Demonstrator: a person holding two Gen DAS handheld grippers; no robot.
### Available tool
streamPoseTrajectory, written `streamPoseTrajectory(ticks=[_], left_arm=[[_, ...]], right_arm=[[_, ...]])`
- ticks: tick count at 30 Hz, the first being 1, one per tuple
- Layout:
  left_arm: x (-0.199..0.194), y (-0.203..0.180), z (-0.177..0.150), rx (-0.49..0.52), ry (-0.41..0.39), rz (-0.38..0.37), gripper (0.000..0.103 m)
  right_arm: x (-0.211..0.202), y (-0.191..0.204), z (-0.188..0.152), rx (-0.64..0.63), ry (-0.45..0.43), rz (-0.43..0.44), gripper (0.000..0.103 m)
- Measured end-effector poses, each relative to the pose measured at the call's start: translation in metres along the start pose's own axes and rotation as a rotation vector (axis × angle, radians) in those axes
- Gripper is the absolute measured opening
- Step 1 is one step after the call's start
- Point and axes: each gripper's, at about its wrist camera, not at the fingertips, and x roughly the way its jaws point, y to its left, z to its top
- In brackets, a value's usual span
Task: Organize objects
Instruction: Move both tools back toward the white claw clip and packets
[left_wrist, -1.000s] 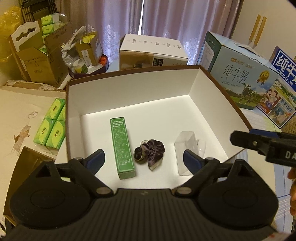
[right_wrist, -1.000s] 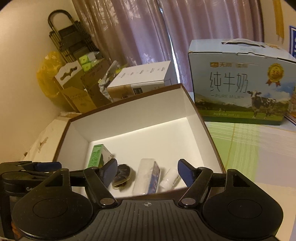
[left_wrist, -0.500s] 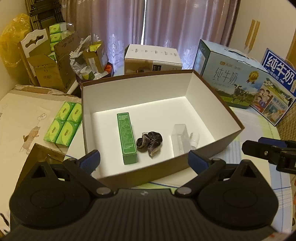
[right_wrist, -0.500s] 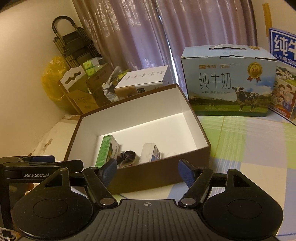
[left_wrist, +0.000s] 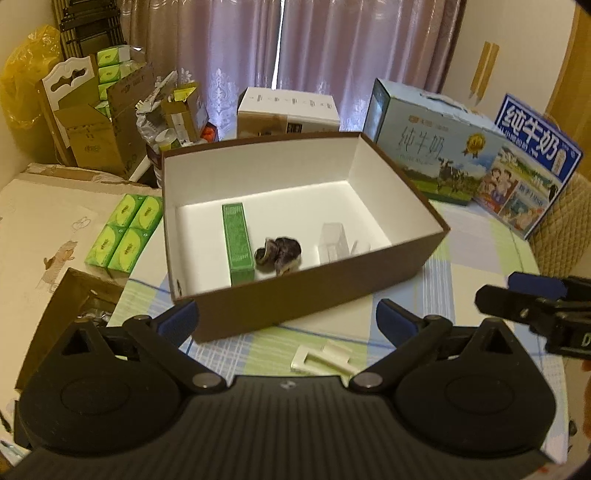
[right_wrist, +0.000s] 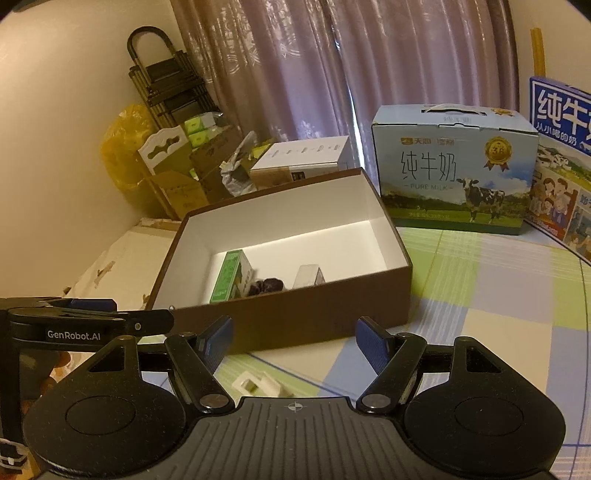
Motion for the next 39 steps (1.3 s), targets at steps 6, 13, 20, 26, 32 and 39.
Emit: streamPoseTrajectory(ticks=[6,13,20,26,32,39], left_arm=[[-0.01,-0.006,-0.016,0.001,0.019,-0.009,0.1],[-0.012,-0.014,-0.032,0.024,0.056,0.003,0.099],[-0.01,-0.022,-0.045,0.041,0.091,0.008,0.099],[-0.005,-0.03,-0.055,0.052,0.12,0.0,0.098],[0.004,-0.035,-0.068,0.063,0.162,-0.014,0.098],[0.02,-0.037,-0.082,0.068,0.212,-0.019,0.098]], right_arm=[[-0.015,-0.004,-0.014,0.02,0.006,-0.006,0.071],[-0.025,-0.014,-0.033,0.048,0.035,-0.021,0.071],[-0.033,-0.021,-0.052,0.067,0.066,-0.044,0.071],[-0.038,-0.028,-0.063,0.078,0.084,-0.07,0.071],[-0.043,-0.037,-0.079,0.089,0.116,-0.1,0.071],[-0.048,-0.051,-0.098,0.12,0.15,-0.149,0.071]])
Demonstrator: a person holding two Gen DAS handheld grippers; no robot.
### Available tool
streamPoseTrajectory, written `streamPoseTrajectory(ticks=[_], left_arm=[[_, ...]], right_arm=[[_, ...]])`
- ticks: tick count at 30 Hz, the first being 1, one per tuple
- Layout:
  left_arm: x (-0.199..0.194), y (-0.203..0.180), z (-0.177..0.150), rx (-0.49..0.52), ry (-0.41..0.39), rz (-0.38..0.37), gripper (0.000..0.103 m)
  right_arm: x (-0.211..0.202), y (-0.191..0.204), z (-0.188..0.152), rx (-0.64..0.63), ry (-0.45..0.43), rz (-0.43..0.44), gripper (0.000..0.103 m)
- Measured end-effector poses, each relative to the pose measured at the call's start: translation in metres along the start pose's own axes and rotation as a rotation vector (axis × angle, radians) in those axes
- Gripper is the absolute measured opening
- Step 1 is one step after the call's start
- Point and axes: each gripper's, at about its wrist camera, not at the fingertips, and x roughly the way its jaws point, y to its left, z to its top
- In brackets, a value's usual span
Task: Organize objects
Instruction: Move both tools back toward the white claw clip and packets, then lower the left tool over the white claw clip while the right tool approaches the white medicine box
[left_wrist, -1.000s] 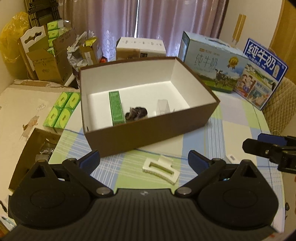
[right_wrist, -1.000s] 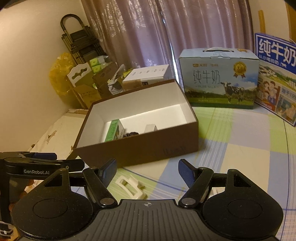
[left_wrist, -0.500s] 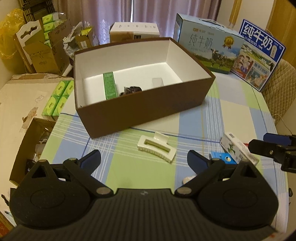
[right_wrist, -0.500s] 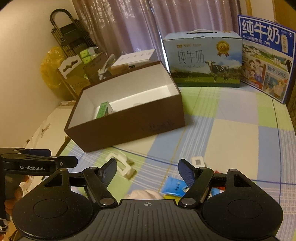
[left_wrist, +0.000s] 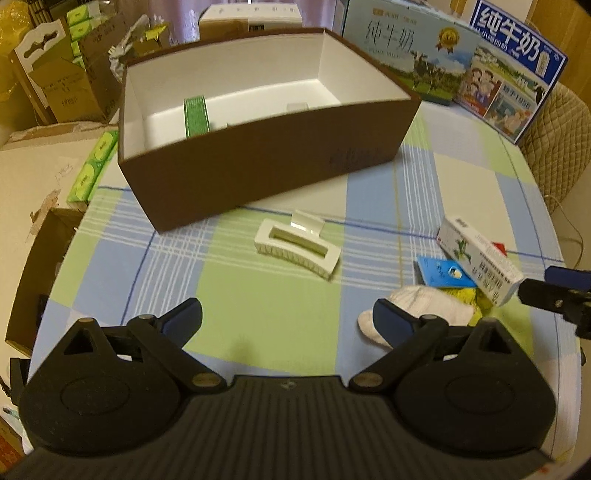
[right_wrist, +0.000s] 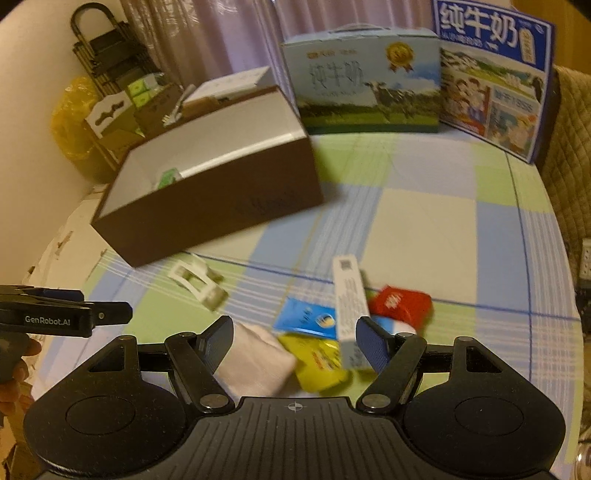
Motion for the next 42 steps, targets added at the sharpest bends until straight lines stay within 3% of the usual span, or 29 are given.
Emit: streamPoseTrajectory(ticks=[26,33,42], left_arm=[[0.061,-0.003,0.013,0.089,-0.013,-0.042,0.099],[0.084,-0.001,0.021,0.166,-0.033,-0.038,0.099],[0.122,-0.009,0.034,0.28,0.009,-0.064,0.1]], right_arm=[[0.023,-0.026,0.001,0.054,0.041,-0.068,0.07],[0.032,-0.035,0.004,0.074,0.05,-0.082,0.07],[0.039,-0.043,0.007,0.103,0.062,-0.098,0.07]])
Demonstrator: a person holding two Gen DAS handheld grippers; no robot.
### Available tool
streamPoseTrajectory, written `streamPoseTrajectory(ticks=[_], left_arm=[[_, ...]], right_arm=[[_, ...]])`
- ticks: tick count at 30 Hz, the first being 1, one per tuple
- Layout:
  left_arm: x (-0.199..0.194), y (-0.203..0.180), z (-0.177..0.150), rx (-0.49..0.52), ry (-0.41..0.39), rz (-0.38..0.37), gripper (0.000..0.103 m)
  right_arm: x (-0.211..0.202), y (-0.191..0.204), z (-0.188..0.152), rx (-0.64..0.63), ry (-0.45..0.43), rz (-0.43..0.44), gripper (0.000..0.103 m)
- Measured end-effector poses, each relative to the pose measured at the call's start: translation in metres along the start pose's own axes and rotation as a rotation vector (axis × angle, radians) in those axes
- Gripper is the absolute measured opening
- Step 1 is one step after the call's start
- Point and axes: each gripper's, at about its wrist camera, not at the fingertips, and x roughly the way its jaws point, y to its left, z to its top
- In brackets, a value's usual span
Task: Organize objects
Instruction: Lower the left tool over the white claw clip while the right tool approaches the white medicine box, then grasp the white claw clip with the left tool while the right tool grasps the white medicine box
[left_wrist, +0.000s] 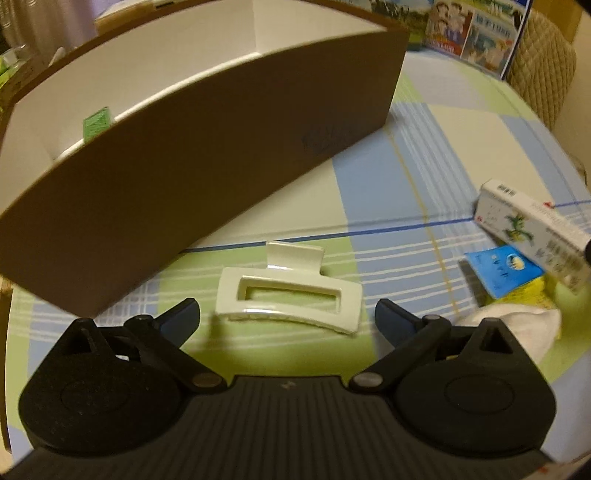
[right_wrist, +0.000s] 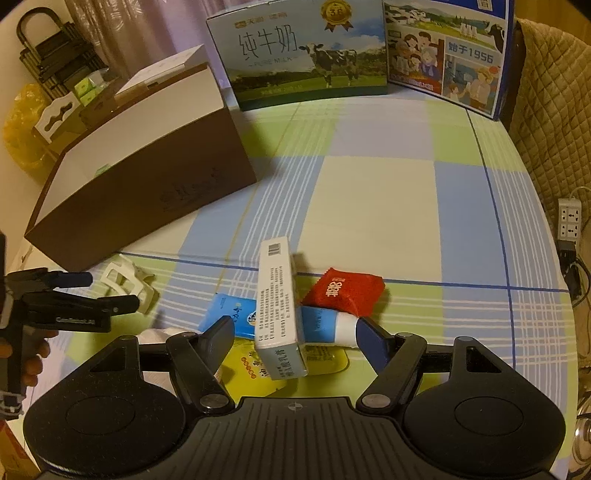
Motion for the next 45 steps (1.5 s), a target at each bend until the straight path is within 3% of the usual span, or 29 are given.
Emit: streamPoseTrajectory(ticks=[7,12,20,27,31,45], left_arm=[[0.012,0.003,0.008,0.025,0.007,-0.013,0.096],[0.014,0.002,0.008,0.052,0.017,-0.03,0.084],[-0.002,0.007,0.0,0.062,-0.018,-0.001,0.084],[-0.025,0.027,-0.014,-0.025,-0.029,0.035,0.084],[-0.034,0.04,-0.022,-0.082,-0.015,0.069,0.084],[-0.07,0.05,-0.027,-0.147,-0.038,0.11,0.084]], right_arm=[[0.005,-0.002,0.004,0.009,0.005,-0.008,0.07],[0.009,0.002,0.01,-0.008,0.005,-0.007,0.07],[0.019,0.013,0.021,-0.061,0.021,-0.003,0.07],[0.037,0.02,0.031,-0.127,0.064,-0.019,0.069],[0.052,0.024,0.035,-0.163,0.104,-0.023,0.052],[0.076,0.029,0.039,-0.204,0.172,-0.044,0.023]])
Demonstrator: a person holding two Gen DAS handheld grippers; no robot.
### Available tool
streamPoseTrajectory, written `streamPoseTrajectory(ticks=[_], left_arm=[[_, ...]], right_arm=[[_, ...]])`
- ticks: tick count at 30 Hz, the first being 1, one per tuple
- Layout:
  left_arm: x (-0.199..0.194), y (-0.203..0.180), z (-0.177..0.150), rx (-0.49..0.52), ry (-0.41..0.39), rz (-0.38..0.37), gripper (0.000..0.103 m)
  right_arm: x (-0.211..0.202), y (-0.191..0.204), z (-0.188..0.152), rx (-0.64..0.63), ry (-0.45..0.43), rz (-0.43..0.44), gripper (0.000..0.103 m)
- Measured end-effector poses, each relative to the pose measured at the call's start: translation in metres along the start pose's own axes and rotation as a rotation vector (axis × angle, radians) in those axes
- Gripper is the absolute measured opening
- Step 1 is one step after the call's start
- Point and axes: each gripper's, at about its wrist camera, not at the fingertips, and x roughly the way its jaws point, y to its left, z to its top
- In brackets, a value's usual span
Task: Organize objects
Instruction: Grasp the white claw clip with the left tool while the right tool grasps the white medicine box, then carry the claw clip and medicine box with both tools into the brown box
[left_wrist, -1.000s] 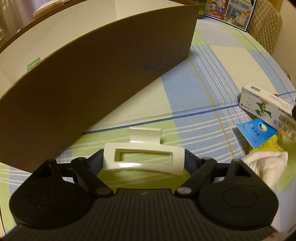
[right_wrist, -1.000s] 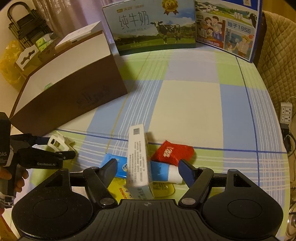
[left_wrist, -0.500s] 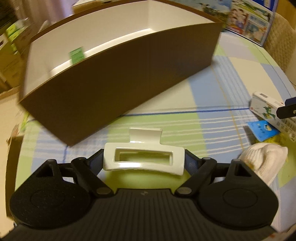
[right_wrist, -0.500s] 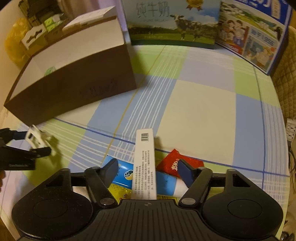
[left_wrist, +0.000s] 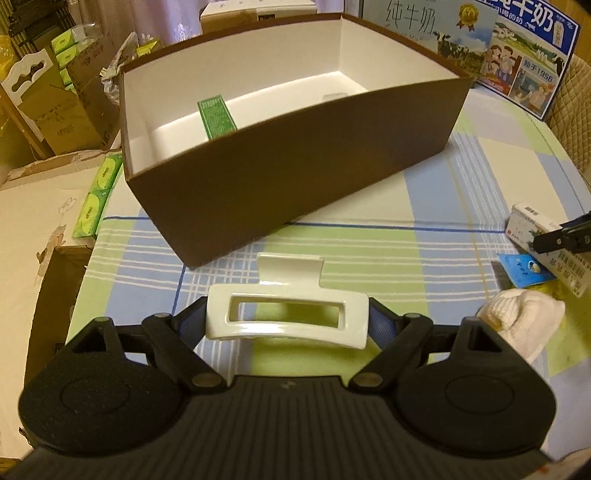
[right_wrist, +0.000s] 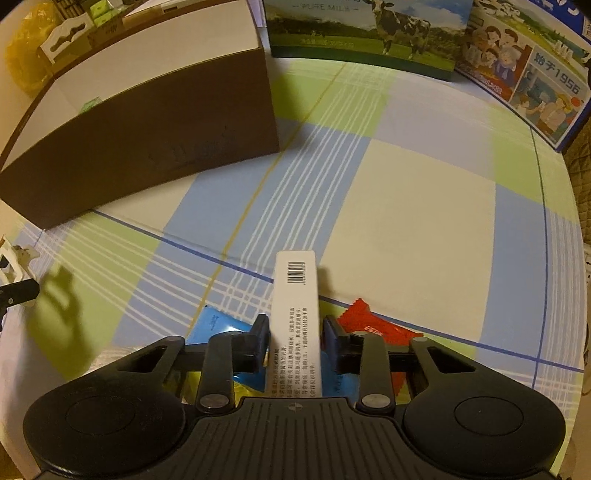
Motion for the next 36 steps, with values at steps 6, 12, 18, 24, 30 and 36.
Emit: streamPoseTrajectory(ticks=[6,12,18,24,30,36], left_arm=[[-0.016,-0.005,0.007,0.003,-0.04,-0.009,0.084],[-0.039,-0.01,0.017,0.014,-0.107,-0.024,0.084],[-0.062,-0.009,0.036,0.012,-0.168,-0.043,0.084],[-0.069,-0.007,0.062,0.019,-0.211,-0.033,0.084],[-0.067,-0.004,0.098,0.024,-0.252,-0.002,0.084],[-0.055,0.001,0.133,0.037,-0.284,0.028,0.084]], right_arm=[[-0.016,0.005,-0.002,-0.015,-0.05,0.023,0.022],[-0.056,0.012,0.005,-0.026,-0.159,0.073,0.022],[-0.095,0.028,0.023,-0.071,-0.269,0.127,0.022],[-0.113,0.05,0.052,-0.131,-0.352,0.196,0.022],[-0.111,0.071,0.091,-0.177,-0.401,0.236,0.022],[-0.1,0.088,0.129,-0.209,-0.437,0.254,0.022]])
